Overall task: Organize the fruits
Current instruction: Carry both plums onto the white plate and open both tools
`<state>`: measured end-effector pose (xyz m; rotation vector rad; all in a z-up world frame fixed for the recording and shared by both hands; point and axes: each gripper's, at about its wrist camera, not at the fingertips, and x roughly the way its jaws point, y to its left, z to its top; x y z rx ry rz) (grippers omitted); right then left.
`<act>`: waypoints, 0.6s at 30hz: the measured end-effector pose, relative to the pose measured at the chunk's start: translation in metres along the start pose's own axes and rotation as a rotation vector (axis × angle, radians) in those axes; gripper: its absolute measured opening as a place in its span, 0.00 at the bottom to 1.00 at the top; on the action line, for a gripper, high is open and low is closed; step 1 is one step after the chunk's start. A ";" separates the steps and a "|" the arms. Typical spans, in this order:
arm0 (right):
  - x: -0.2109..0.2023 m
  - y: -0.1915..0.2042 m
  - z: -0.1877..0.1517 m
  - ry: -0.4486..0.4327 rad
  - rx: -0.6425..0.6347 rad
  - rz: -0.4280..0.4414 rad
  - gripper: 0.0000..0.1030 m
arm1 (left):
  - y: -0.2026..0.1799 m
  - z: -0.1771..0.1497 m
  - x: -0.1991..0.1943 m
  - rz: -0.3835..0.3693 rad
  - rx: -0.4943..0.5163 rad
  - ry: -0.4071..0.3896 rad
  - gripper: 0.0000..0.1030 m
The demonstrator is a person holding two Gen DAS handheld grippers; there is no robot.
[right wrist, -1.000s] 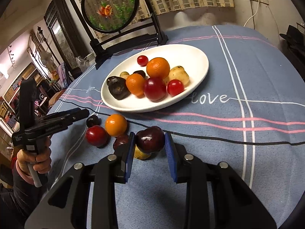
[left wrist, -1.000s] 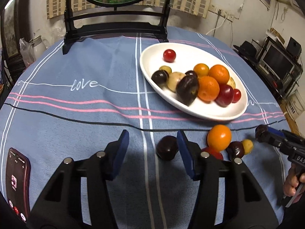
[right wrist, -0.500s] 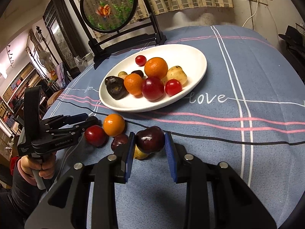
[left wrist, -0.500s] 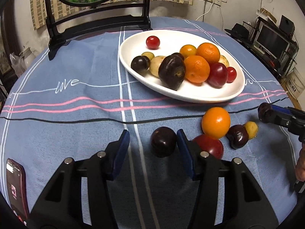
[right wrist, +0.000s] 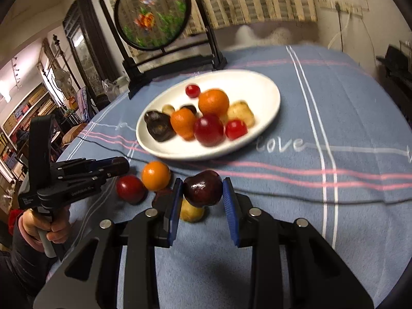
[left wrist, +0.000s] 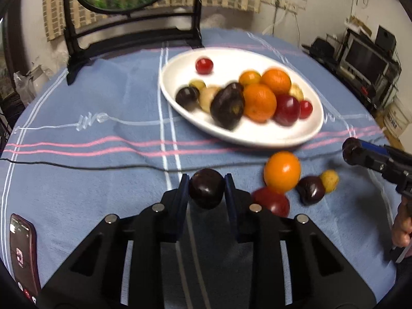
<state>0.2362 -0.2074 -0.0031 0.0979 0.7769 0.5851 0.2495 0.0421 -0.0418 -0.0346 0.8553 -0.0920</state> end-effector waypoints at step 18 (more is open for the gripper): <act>0.082 -0.012 0.089 -0.098 0.050 -0.026 0.31 | 0.001 0.108 0.049 0.003 -0.104 -0.085 0.27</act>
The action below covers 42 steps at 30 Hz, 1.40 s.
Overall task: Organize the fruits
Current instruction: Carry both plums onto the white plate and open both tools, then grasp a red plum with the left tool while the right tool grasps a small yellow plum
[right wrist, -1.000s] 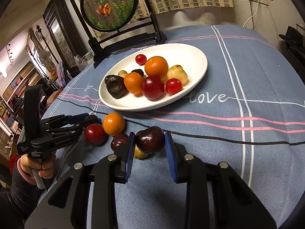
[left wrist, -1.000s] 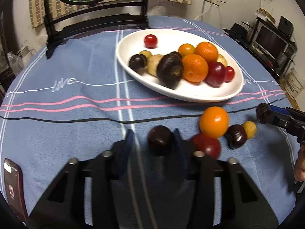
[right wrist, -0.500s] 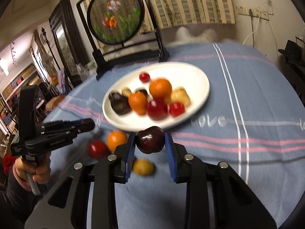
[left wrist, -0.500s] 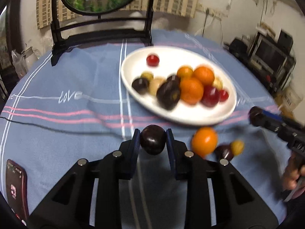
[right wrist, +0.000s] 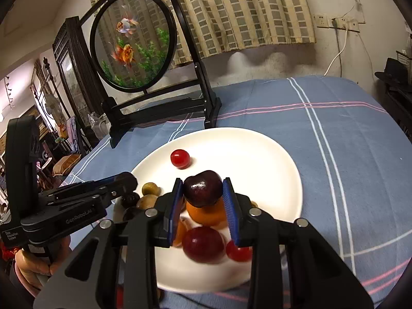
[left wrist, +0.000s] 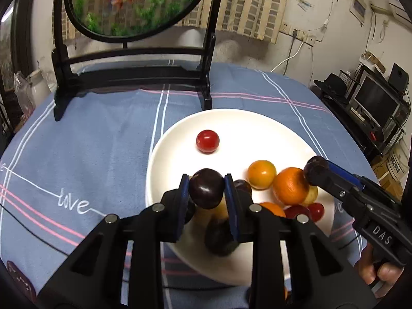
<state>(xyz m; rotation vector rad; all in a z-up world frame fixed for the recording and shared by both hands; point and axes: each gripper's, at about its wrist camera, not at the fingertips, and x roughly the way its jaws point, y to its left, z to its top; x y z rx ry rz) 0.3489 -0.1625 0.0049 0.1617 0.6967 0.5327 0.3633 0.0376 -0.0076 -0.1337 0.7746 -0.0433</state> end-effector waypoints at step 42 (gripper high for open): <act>-0.046 0.040 -0.109 0.306 -0.272 -0.096 0.28 | 0.019 -0.089 -0.098 0.110 0.009 -0.079 0.94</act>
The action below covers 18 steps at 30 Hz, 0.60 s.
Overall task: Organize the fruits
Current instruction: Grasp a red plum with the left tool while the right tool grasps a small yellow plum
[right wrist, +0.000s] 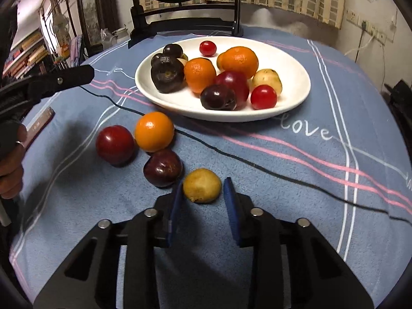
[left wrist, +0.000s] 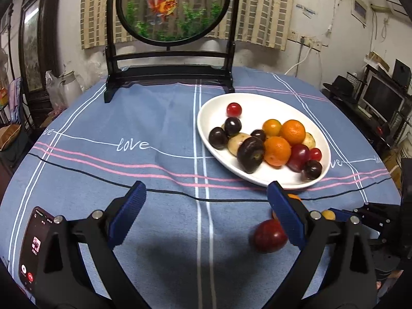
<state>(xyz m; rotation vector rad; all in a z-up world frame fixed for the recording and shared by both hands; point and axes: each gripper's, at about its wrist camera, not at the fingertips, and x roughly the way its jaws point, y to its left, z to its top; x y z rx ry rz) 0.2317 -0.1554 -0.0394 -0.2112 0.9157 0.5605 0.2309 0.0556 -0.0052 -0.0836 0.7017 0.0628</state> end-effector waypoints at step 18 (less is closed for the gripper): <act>-0.019 -0.027 0.003 -0.056 0.152 0.037 0.28 | -0.049 -0.033 0.016 -0.172 0.331 0.120 0.64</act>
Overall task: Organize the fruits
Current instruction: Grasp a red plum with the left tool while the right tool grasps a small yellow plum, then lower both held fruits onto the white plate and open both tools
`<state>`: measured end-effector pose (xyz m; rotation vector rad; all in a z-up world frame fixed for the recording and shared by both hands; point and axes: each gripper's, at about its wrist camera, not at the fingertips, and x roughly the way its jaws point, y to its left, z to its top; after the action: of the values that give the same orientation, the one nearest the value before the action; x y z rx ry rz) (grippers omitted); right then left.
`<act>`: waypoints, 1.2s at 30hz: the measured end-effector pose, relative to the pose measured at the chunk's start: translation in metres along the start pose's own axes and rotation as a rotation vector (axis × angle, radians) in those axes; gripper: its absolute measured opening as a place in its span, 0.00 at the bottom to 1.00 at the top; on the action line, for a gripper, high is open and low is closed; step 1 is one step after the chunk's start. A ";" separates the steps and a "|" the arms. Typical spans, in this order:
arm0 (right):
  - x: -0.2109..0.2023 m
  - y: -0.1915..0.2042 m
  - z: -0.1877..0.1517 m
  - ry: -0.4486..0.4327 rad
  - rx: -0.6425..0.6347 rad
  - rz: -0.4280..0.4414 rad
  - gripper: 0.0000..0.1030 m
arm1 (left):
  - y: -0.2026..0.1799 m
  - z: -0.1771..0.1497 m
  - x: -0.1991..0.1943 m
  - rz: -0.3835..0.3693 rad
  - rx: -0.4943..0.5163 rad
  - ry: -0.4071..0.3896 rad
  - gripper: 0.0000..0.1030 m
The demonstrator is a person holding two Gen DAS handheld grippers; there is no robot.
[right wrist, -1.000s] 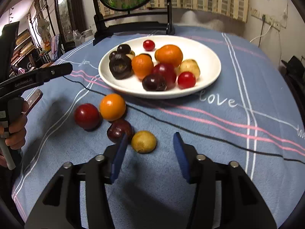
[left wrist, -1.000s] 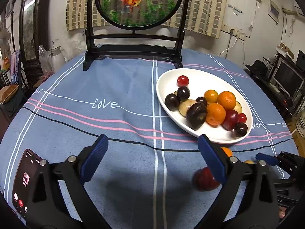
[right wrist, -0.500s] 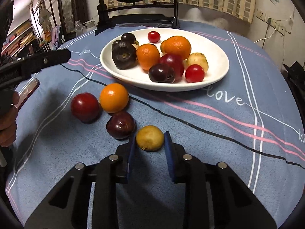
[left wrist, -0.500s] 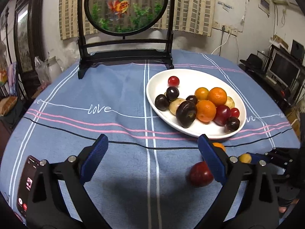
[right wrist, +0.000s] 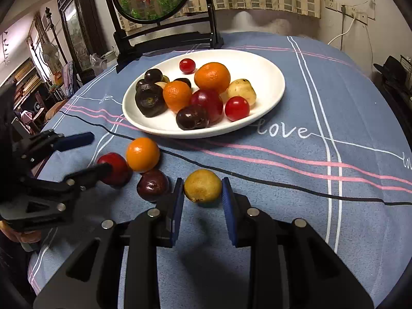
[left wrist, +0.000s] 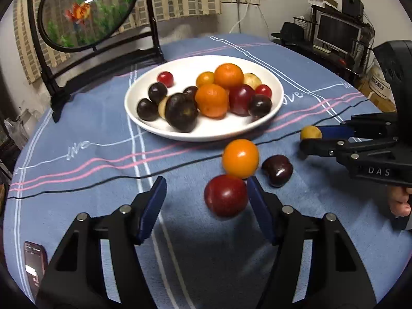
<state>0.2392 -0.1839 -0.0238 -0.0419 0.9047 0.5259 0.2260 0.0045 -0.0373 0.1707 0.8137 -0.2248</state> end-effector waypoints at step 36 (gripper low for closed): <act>-0.015 0.001 0.012 -0.080 0.027 0.197 0.28 | -0.008 0.005 -0.001 -0.127 -0.027 0.016 0.39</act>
<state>0.2397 -0.1865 -0.0049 0.0928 0.8416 0.6936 0.2264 -0.0039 -0.0339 0.0953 0.8438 -0.3319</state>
